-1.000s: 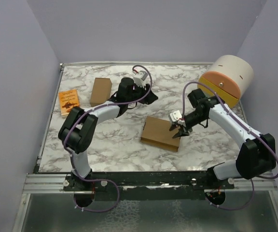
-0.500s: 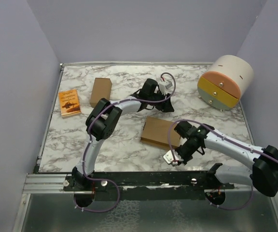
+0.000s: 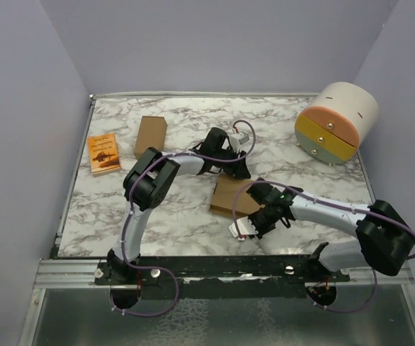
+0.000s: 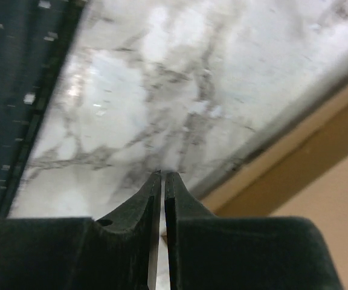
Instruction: Fold the paper box
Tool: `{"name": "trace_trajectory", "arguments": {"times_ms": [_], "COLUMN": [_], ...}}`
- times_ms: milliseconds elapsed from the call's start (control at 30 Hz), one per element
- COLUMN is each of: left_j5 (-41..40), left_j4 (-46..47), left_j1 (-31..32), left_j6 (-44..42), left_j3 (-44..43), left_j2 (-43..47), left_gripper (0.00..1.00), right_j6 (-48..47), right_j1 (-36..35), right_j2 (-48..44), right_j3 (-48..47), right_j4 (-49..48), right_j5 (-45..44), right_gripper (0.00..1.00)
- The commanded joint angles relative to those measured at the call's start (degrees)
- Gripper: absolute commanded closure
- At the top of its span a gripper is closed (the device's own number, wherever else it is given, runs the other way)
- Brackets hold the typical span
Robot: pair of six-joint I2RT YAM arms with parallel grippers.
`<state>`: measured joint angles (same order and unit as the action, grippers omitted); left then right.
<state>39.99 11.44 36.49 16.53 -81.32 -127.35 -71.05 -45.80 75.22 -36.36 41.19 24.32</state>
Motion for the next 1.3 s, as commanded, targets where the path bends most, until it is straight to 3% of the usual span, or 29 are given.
{"name": "trace_trajectory", "arguments": {"times_ms": [0, 467, 733, 833, 933, 1100, 1167, 1267], "left_j5": [-0.92, -8.97, -8.1, -9.3, -12.4, -15.69, -16.93, -19.27], "left_j4": [-1.9, 4.72, 11.31, 11.81, 10.27, 9.3, 8.77, 7.94], "left_j1": [0.0, -0.19, -0.02, -0.05, -0.93, -2.34, -2.39, -2.45], "left_j6": [-0.92, 5.34, 11.01, 12.61, 13.8, 15.28, 15.28, 15.5], "left_j3": [8.73, 29.38, 34.91, 36.51, 37.92, 38.37, 38.25, 38.99], "left_j2": [2.89, 15.17, 18.01, 19.59, 22.22, 26.58, 28.25, 29.81], "left_gripper": [0.57, 0.57, 0.56, 0.56, 0.54, 0.53, 0.52, 0.52], "right_j6": [3.77, 4.7, 11.64, 12.29, 5.1, -11.38, -17.01, -26.9], "right_j1": [0.3, 8.57, 9.33, 10.39, 14.07, 16.19, 16.18, 16.18], "right_j2": [6.86, 7.67, 9.06, 9.74, 8.32, 5.2, 4.7, 7.04], "right_j3": [-5.54, -15.72, -17.24, -19.64, -21.81, -18.19, -16.54, -16.06], "right_j4": [-4.29, -8.38, -13.21, -9.47, 2.0, 17.17, 20.07, 24.88], "right_j5": [-10.01, -14.12, -11.04, -5.51, 6.74, 18.73, 22.16, 25.78], "right_gripper": [0.92, 0.87, 0.81, 0.78, 0.69, 0.7, 0.76, 0.98]}}
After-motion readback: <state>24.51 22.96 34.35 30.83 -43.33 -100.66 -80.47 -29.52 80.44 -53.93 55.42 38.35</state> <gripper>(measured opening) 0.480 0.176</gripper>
